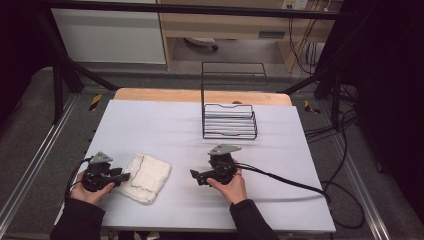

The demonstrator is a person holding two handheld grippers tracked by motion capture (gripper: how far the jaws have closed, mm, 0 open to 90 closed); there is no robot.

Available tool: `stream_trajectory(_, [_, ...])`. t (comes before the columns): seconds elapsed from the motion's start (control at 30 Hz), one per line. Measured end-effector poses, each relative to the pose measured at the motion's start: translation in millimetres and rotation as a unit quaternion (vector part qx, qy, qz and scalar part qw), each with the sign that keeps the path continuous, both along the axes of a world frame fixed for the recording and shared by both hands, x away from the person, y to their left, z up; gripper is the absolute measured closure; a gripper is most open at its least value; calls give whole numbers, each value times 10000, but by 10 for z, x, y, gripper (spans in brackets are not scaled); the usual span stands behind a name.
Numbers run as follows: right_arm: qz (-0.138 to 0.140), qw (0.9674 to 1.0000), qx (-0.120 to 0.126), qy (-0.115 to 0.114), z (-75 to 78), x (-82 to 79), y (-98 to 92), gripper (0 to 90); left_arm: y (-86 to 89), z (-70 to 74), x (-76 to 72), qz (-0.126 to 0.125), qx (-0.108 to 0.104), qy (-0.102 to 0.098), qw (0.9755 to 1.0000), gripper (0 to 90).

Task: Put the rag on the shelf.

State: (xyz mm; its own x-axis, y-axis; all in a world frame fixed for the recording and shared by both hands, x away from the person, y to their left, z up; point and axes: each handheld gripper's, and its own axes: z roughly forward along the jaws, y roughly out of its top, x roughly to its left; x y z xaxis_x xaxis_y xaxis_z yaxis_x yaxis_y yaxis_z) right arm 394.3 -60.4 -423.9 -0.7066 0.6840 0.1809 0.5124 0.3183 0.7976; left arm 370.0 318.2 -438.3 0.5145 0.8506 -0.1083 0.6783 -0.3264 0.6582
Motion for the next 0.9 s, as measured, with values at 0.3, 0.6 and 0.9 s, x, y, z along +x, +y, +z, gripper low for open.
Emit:
stream_trajectory(0.3, [12, 9999, -69, 92, -150, 185, 548, 258, -44, -6, -10, -82, 2, 63, 9999, 702])
stream_trajectory(0.6, [-4, 9997, -120, 223, -242, 240, 872, 445, -78, 12, -17, -128, 97, 100, 9998, 786])
stream_trajectory(0.9, [-11, 9983, -77, 570, -290, 270, 905, 575, -57, 6, -6, -82, -56, 160, 9998, 811])
